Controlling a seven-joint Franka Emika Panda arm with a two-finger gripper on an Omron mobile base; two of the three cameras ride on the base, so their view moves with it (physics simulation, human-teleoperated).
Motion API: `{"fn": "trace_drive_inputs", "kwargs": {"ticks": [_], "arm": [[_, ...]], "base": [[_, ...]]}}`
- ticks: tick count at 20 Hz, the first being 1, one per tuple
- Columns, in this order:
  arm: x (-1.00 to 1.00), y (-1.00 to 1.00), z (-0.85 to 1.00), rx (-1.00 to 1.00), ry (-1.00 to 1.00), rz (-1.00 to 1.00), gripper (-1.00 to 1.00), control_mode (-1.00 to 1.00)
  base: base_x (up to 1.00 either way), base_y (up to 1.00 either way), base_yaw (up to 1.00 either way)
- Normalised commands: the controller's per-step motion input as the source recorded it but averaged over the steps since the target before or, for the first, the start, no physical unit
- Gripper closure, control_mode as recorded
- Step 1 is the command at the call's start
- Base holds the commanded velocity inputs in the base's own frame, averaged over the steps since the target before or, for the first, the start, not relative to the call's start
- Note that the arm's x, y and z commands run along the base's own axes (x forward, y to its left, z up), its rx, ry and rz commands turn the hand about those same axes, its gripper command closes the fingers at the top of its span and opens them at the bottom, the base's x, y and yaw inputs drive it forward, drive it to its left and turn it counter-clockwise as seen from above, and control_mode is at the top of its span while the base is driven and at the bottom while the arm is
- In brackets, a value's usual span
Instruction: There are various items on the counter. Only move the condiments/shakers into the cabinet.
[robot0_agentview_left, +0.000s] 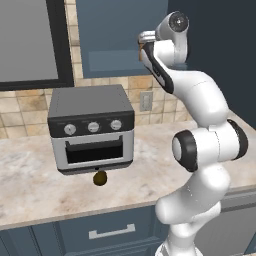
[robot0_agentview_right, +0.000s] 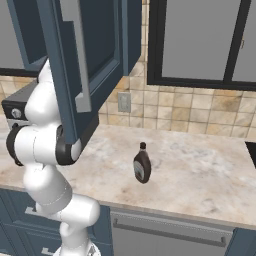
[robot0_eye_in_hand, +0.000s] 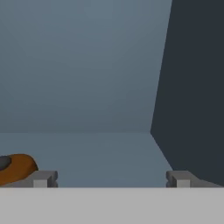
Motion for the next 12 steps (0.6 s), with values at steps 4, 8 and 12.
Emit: {"fn": "trace_drive_inputs", "kwargs": {"ticks": [4,8,12], "arm": [[0.00,0.00,0.00,0.00,0.00,0.00,-1.00,-1.00],[-0.08,0.00,0.00,0.00,-0.04,0.00,-1.00,-1.00],[-0.27,0.00,0.10,-0.03,-0.26,0.00,-1.00,-1.00]], "base": [[0.00,0.00,0.00],[0.00,0.00,0.00],[0.00,0.00,0.00]]}}
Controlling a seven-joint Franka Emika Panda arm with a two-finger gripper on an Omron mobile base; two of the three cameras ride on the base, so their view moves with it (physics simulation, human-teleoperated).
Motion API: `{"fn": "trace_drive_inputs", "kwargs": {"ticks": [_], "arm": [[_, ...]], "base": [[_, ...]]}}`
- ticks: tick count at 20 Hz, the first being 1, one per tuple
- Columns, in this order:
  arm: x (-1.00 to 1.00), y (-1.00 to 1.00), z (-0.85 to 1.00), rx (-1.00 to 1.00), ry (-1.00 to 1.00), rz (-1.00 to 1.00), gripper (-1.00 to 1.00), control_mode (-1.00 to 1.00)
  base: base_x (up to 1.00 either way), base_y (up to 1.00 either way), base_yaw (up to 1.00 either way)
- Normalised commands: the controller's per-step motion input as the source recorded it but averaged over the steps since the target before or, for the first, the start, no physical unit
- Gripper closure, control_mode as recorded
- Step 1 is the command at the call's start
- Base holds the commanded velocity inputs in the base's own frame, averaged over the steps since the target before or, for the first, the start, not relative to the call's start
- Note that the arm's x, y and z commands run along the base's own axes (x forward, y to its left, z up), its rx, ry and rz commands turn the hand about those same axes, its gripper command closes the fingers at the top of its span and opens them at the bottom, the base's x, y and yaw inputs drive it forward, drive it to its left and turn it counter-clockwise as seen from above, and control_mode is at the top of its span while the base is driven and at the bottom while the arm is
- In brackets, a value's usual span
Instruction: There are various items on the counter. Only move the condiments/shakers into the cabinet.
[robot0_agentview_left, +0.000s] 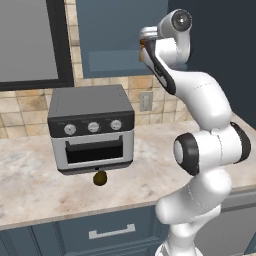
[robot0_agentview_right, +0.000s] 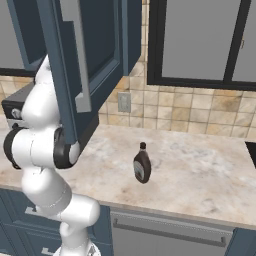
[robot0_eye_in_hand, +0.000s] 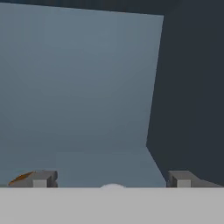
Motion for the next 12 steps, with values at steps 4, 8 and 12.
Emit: {"fn": "trace_drive_inputs", "kwargs": {"ticks": [4,8,12], "arm": [[-0.99,0.07,0.00,-0.01,-0.24,-0.03,-1.00,-1.00],[-1.00,0.22,-0.23,0.00,-0.04,-0.07,-1.00,-1.00],[-1.00,0.73,-0.57,0.00,0.11,-0.08,-1.00,-1.00]], "base": [[0.00,0.00,0.00],[0.00,0.00,0.00],[0.00,0.00,0.00]]}}
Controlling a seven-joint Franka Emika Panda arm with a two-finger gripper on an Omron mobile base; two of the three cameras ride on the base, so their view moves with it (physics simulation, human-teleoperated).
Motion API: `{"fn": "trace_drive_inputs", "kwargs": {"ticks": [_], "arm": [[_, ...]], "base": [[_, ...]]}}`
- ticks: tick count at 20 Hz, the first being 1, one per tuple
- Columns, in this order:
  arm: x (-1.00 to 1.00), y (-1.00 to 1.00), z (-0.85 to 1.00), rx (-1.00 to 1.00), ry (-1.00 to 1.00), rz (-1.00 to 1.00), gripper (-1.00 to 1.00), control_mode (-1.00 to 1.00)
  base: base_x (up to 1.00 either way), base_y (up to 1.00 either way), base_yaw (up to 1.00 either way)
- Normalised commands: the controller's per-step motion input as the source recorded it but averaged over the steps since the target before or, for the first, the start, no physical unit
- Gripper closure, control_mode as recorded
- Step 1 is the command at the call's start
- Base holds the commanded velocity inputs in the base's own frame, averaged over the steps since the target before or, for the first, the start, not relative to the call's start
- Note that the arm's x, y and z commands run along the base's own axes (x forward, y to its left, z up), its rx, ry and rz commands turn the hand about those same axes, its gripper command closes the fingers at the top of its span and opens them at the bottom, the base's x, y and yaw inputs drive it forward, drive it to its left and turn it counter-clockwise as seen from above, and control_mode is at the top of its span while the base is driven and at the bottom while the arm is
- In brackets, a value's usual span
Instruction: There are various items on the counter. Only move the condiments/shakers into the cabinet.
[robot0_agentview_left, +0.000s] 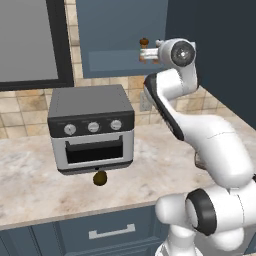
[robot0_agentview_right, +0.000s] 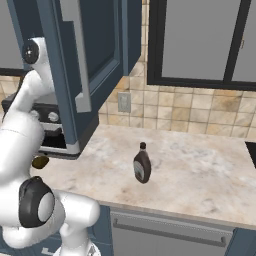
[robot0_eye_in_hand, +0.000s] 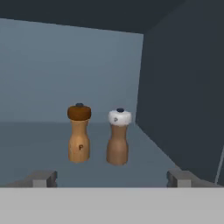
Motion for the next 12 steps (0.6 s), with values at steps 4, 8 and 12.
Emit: {"fn": "trace_drive_inputs", "kwargs": {"ticks": [4,8,12], "arm": [[-1.00,0.87,-0.66,0.00,0.19,-0.08,-1.00,-1.00],[-1.00,0.55,-0.98,-0.04,0.13,-0.02,-1.00,-1.00],[-1.00,0.11,-1.00,-0.05,0.10,-0.01,-1.00,-1.00]], "base": [[0.00,0.00,0.00],[0.00,0.00,0.00],[0.00,0.00,0.00]]}}
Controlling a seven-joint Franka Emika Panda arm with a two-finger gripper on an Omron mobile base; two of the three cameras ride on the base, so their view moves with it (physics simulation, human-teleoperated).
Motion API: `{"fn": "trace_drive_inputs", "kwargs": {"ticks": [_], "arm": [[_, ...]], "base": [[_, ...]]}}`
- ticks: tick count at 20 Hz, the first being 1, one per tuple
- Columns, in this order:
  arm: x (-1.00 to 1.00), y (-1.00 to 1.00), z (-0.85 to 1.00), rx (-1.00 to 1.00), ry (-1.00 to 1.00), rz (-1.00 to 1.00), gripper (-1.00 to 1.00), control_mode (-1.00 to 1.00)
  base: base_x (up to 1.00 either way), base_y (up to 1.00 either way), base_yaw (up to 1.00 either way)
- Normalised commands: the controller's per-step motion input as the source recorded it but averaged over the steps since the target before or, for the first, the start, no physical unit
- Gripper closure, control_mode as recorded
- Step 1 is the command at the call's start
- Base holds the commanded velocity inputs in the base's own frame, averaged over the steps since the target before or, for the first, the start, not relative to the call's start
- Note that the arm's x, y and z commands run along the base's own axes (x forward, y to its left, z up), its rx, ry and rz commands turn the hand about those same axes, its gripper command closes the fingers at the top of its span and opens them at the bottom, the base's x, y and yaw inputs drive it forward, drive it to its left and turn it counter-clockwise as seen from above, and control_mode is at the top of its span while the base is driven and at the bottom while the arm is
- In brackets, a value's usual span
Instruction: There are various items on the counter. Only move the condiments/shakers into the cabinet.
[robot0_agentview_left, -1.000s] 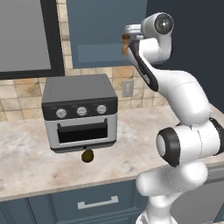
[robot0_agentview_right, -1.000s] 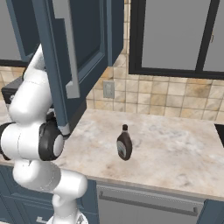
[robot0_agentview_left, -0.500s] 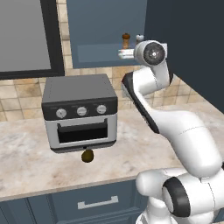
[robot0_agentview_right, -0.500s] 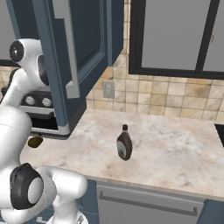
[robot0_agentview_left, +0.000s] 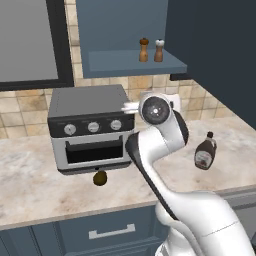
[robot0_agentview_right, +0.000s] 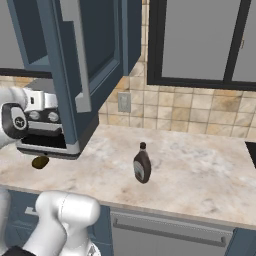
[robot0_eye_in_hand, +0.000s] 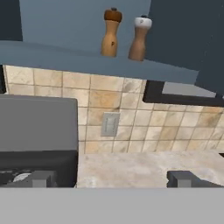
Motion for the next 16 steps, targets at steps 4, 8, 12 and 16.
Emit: {"fn": "trace_drive_inputs", "kwargs": {"ticks": [4,8,12,16], "arm": [[-1.00,-0.07,-1.00,0.00,0.02,-0.05,-1.00,-1.00],[-1.00,-0.39,-0.87,0.00,-0.01,0.00,-1.00,-1.00],[-0.96,-0.49,-0.79,0.00,-0.01,0.02,-1.00,-1.00],[-0.99,-0.57,-0.64,0.01,0.02,0.00,-1.00,-1.00]], "base": [[0.00,0.00,0.00],[0.00,0.00,0.00],[0.00,0.00,0.00],[0.00,0.00,0.00]]}}
